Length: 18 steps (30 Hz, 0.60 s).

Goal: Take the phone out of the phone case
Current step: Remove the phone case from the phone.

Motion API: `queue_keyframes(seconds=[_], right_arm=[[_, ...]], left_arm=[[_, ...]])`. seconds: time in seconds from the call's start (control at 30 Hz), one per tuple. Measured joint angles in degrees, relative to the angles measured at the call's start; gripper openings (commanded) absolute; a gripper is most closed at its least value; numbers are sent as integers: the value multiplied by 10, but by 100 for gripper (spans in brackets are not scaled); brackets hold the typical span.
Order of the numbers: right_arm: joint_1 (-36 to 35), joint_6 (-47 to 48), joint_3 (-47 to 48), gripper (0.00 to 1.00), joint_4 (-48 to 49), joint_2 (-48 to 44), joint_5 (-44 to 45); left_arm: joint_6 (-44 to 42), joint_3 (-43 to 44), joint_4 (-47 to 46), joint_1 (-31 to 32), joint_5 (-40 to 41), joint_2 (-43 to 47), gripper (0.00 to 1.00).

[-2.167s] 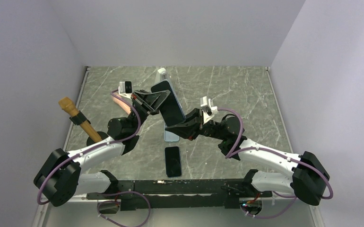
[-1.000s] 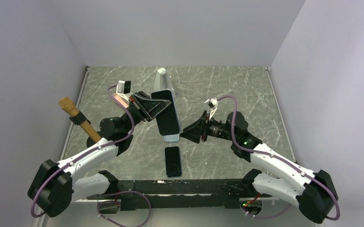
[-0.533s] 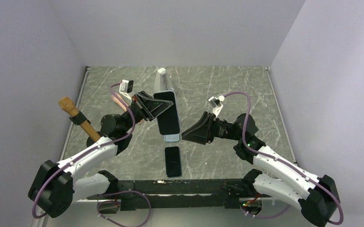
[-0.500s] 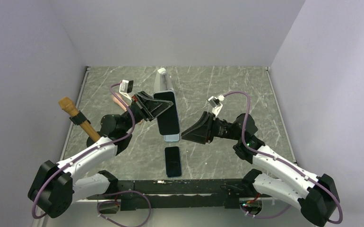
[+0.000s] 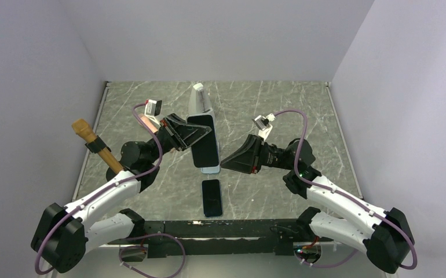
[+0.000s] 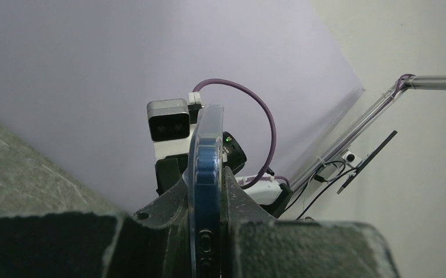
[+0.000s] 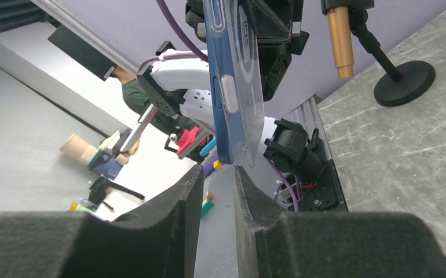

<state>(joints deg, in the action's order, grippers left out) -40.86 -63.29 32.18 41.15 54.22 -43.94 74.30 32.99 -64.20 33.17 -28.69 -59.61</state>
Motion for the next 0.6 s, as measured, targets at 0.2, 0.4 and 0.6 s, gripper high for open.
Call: queue_keyframes(seconds=[0.2, 0.4, 0.6], right_arm=[[-4, -10, 0, 23, 19, 20, -1], [-7, -9, 0, 24, 18, 23, 2], [-14, 19, 14, 26, -28, 21, 24]], left_arm=[[-1, -7, 2, -4, 0, 1, 0], [0, -9, 2, -5, 0, 3, 0], [-5, -10, 3, -10, 0, 3, 0]])
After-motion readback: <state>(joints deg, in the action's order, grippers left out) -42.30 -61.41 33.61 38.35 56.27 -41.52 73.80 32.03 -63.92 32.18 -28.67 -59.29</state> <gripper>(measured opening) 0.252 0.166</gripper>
